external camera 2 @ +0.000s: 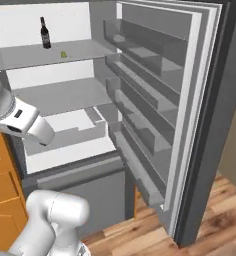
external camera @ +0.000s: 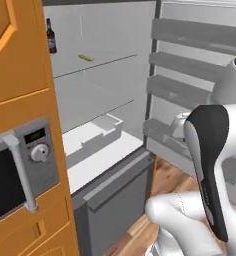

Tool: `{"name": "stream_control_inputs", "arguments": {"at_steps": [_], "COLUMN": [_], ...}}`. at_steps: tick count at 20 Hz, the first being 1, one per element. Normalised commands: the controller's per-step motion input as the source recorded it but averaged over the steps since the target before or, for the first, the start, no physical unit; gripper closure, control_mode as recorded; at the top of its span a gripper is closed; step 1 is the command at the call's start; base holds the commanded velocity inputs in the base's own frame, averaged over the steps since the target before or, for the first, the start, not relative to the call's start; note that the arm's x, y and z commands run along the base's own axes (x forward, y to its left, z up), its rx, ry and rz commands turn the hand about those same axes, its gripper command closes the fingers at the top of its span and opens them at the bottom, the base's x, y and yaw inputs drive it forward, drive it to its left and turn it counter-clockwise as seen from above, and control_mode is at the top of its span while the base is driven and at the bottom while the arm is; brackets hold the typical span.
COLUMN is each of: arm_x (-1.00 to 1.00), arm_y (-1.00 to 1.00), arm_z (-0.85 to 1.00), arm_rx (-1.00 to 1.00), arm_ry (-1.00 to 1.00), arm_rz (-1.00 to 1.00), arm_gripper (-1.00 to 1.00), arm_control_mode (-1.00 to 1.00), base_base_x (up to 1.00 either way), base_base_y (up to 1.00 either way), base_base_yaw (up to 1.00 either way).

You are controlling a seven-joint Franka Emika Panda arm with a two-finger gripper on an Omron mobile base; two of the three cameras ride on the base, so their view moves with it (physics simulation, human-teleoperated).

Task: Pick the egg and butter from the fridge and place them by the bowl for mixing.

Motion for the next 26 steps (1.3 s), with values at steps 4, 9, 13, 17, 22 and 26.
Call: {"name": "stream_control_inputs", "arguments": {"at_steps": [4, 9, 13, 17, 22, 26], "arm_x": [0.0, 0.0, 0.0, 0.0, 0.0, 0.0], "arm_y": [0.0, 0.0, 0.0, 0.0, 0.0, 0.0], "arm_z": [0.0, 0.0, 0.0, 0.0, 0.0, 0.0], "arm_rx": [0.0, 0.0, 0.0, 0.0, 0.0, 0.0], "arm_ry": [0.0, 0.0, 0.0, 0.0, 0.0, 0.0], "arm_rz": [0.0, 0.0, 0.0, 0.0, 0.0, 0.0], "arm_gripper": [-1.0, -1.0, -1.0, -1.0, -1.0, -1.0], "arm_control_mode": [1.0, 1.0, 1.0, 1.0, 1.0, 1.0], "base_base_x": [0.69, 0.51, 0.35, 0.29, 0.45, 0.46], "base_base_y": [-0.08, 0.0, -0.01, -0.17, -0.21, -0.29], "base_base_yaw": [0.53, 0.47, 0.28, 0.27, 0.23, 0.21]}}
